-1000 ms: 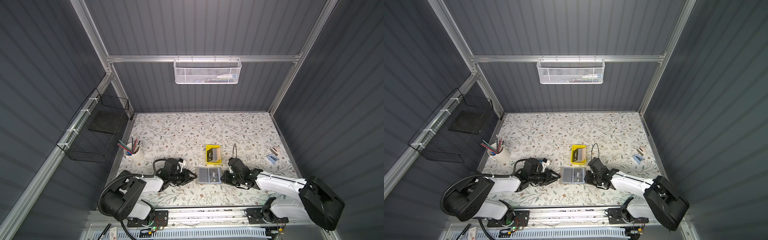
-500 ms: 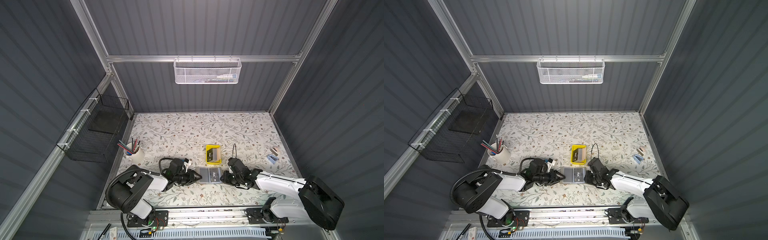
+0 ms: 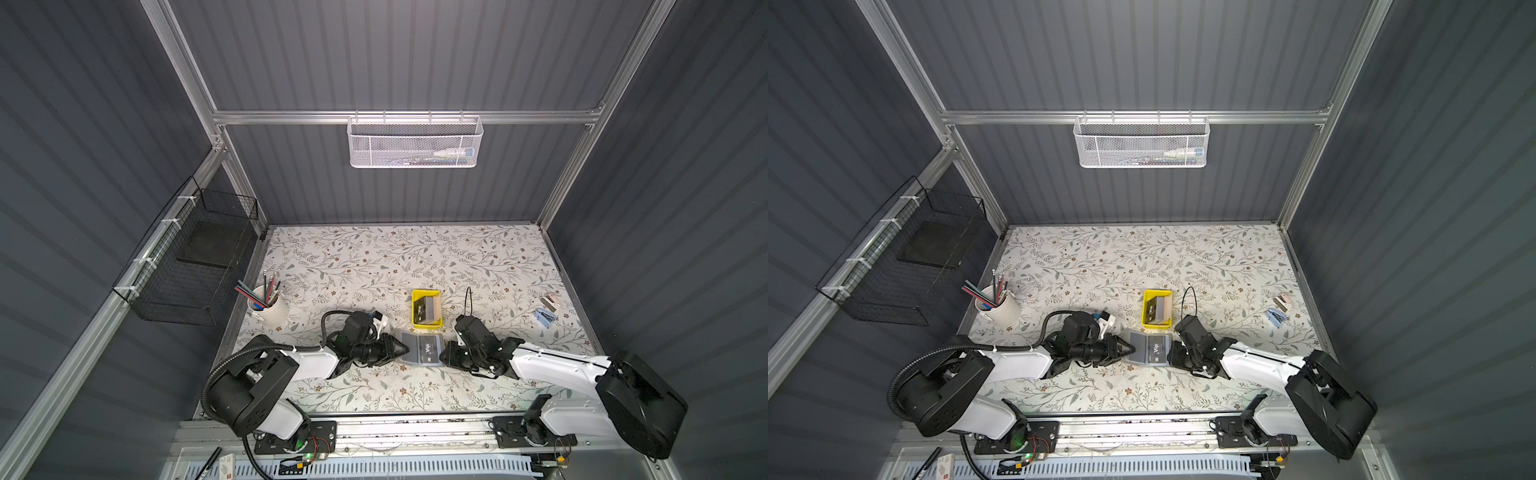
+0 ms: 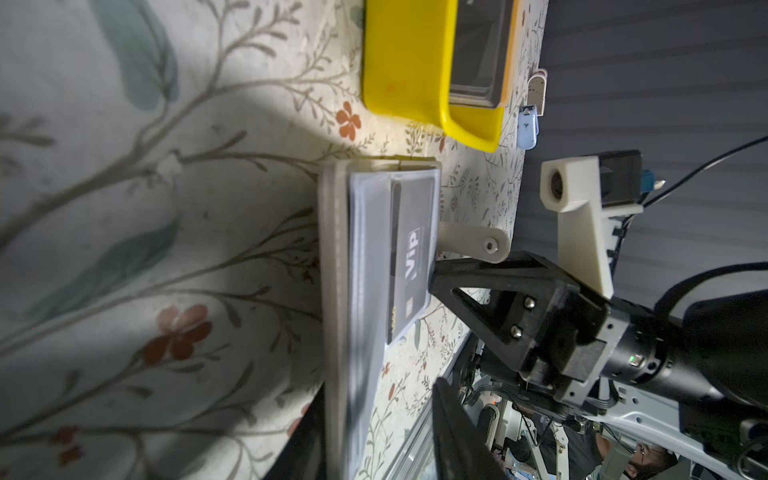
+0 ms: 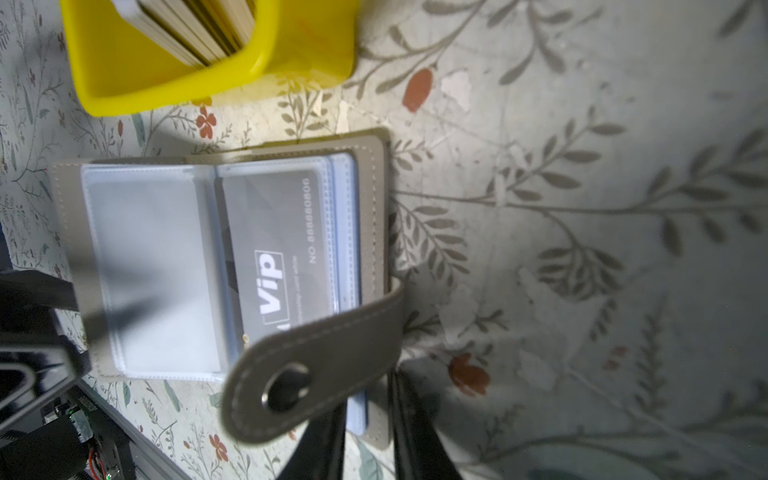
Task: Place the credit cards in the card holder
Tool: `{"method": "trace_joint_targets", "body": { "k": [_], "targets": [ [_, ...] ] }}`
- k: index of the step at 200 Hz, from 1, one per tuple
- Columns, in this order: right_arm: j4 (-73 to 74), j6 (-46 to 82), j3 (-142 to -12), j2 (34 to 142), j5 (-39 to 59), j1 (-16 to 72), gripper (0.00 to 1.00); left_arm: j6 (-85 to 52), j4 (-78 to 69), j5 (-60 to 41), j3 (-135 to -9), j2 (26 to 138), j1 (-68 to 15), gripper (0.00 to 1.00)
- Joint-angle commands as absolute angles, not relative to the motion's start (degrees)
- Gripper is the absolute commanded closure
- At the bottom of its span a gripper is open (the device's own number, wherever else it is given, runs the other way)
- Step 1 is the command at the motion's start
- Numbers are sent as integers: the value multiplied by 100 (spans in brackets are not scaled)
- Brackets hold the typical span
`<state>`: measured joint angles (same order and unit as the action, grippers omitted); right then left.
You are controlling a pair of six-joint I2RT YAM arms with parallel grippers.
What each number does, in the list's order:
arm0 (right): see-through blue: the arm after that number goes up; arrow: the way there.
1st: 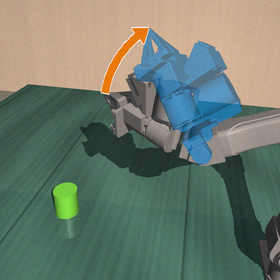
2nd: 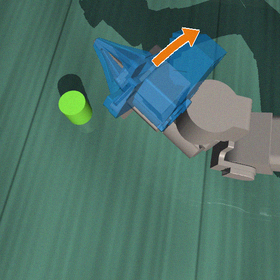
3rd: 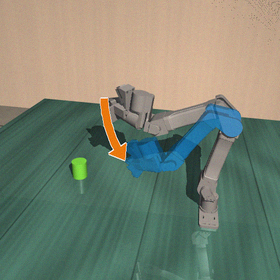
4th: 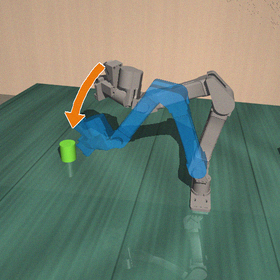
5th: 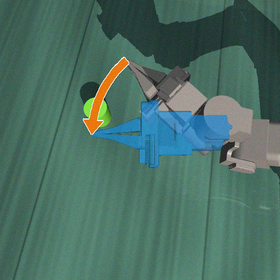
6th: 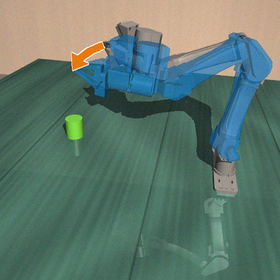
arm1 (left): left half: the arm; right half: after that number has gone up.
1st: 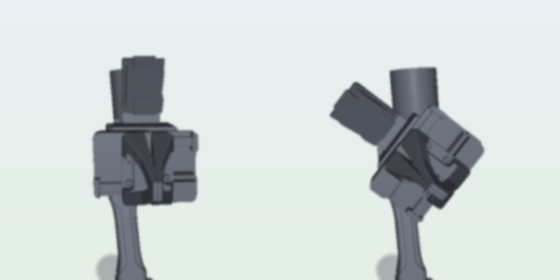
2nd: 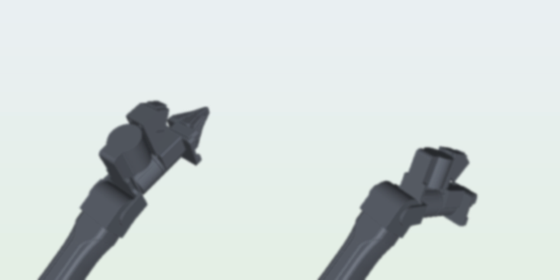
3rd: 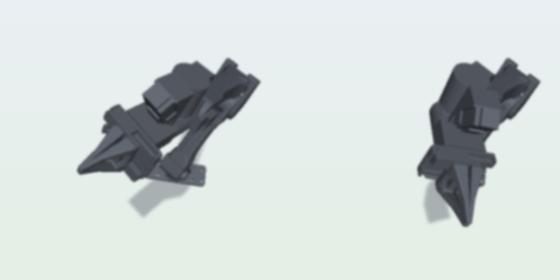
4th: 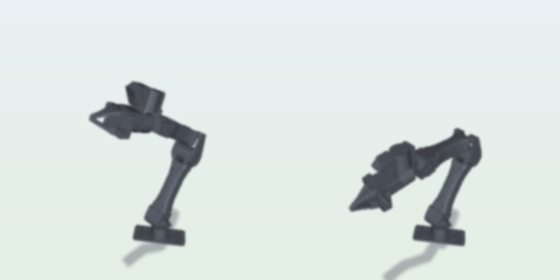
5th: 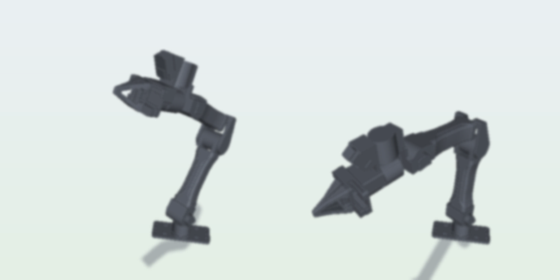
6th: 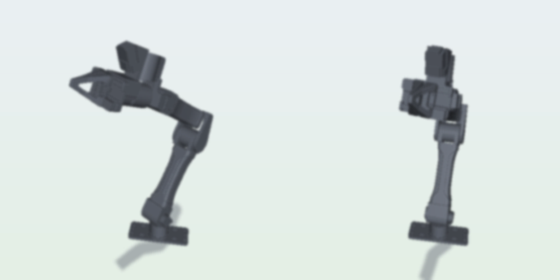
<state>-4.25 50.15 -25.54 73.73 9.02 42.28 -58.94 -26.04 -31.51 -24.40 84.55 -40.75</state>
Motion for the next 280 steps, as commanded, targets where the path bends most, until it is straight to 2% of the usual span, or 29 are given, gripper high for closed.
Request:
{"method": "trace_joint_targets", "body": {
  "k": [1, 154, 190, 238, 280],
  "targets": [
    [-676, 5018, -2599, 7515, 911, 4255, 76, -5800, -2304, -3096, -2635, 8346, -4144, 62],
    [-771, 5105, -2675, 7467, 885, 4269, 74, -5877, -2100, -2778, -3341, 8473, -4773, 54],
    [-830, 5155, -2688, 7394, 809, 4265, 72, -5971, -2361, -2743, -3415, 8737, -4998, 49],
    [-947, 5202, -2749, 7321, 748, 4263, 71, -6009, -2617, -2645, -3516, 9043, -5180, 49],
    [-1281, 5390, -2845, 7073, 507, 4265, 71, -5882, -2628, -2461, -3489, 9207, -5246, 54]
  ]
}}
